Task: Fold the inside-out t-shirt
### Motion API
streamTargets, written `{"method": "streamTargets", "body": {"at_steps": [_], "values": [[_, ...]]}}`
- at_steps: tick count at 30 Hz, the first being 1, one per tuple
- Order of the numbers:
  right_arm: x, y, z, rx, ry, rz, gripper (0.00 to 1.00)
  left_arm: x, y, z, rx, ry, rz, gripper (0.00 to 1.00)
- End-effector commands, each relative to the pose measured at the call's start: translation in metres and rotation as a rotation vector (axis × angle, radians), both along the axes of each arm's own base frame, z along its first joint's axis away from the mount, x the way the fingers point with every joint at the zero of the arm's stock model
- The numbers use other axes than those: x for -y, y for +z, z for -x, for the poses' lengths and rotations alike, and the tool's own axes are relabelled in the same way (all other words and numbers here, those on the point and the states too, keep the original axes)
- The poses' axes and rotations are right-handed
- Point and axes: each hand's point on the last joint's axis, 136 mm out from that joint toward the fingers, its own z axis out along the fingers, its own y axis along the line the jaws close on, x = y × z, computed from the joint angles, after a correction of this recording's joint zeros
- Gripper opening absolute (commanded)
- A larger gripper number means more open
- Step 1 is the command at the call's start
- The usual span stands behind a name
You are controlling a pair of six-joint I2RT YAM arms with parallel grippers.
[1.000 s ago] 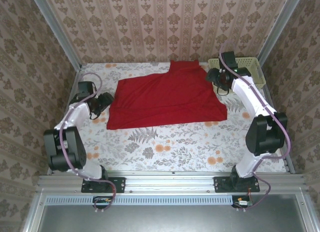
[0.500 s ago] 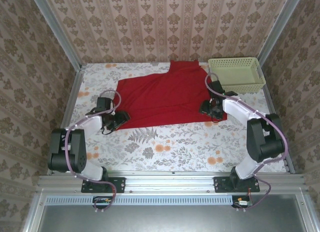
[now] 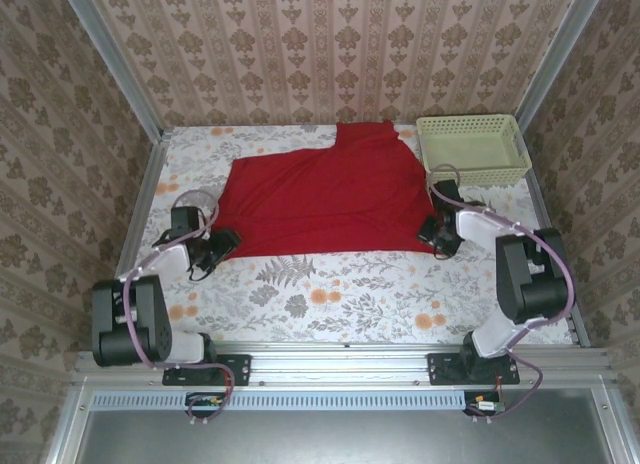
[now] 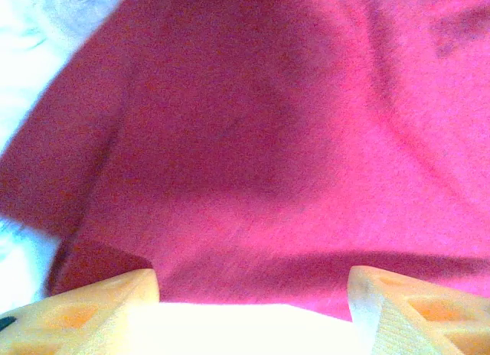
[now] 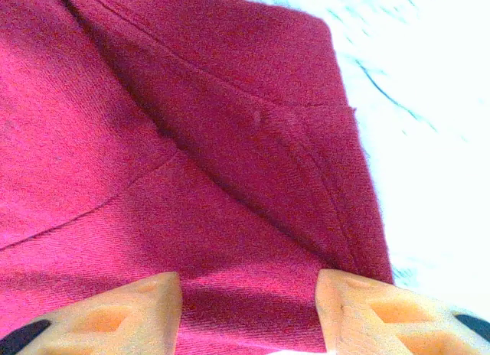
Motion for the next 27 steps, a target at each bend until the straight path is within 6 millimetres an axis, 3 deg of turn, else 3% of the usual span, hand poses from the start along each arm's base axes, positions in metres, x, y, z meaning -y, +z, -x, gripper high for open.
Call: {"method": "streamTargets", "body": {"at_steps": [1, 4, 6, 9, 13, 18, 22, 27], "values": [[0.014, 0.009, 0.035, -0.003, -0.085, 0.046, 0.51, -0.005, 0.017, 0.021, -0.007, 0.027, -0.05, 0.67], [0.008, 0.047, 0.025, 0.123, -0.018, 0.059, 0.52, -0.003, 0.052, 0.01, 0.108, 0.012, -0.103, 0.66], [-0.004, 0.078, 0.004, 0.212, 0.052, 0.076, 0.54, 0.009, 0.073, -0.01, 0.177, -0.036, -0.1, 0.66], [-0.024, 0.095, -0.024, 0.221, 0.135, 0.066, 0.55, 0.039, 0.085, -0.044, 0.202, -0.126, -0.051, 0.65], [-0.059, 0.085, -0.062, 0.17, 0.231, 0.03, 0.57, 0.075, 0.069, -0.085, 0.155, -0.23, -0.007, 0.64], [-0.082, 0.049, -0.088, 0.058, 0.284, 0.053, 0.6, 0.084, 0.032, -0.111, 0.095, -0.24, 0.007, 0.63], [-0.081, 0.016, -0.085, -0.02, 0.274, 0.063, 0.62, 0.074, 0.001, -0.102, 0.02, -0.214, 0.007, 0.65], [-0.077, -0.003, -0.057, -0.074, 0.245, 0.053, 0.62, 0.05, -0.032, -0.059, -0.089, -0.124, 0.017, 0.66]]}}
